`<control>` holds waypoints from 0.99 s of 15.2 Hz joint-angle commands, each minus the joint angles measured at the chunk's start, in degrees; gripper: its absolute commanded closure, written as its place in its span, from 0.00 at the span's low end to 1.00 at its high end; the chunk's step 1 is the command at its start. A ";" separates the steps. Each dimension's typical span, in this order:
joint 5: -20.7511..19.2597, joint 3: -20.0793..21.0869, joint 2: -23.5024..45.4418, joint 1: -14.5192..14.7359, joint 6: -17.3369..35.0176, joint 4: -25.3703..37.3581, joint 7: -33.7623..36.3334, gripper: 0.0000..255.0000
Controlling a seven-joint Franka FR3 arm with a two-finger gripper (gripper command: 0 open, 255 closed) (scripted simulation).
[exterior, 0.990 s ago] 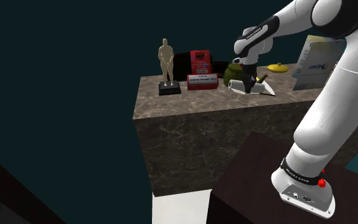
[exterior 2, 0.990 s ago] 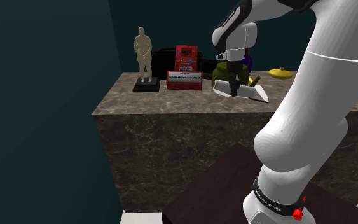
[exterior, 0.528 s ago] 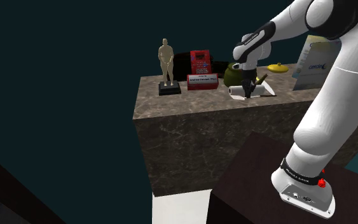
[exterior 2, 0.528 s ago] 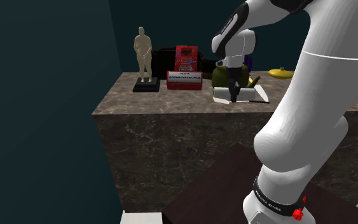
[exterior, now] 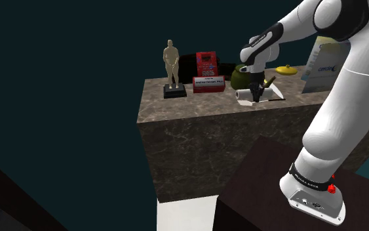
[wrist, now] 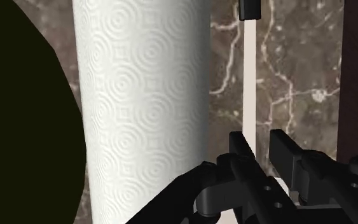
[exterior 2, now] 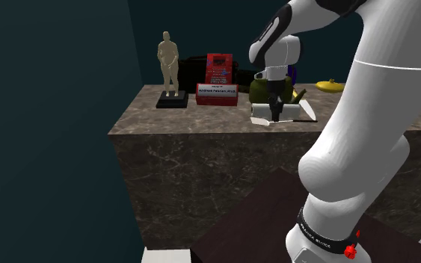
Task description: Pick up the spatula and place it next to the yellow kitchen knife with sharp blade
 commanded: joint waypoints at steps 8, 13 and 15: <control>-0.95 0.23 -2.39 0.34 -3.74 5.13 0.95 0.00; -0.95 0.23 -2.38 0.34 -3.74 5.14 0.94 0.00; -0.95 0.23 -2.38 0.34 -3.74 5.14 0.94 0.00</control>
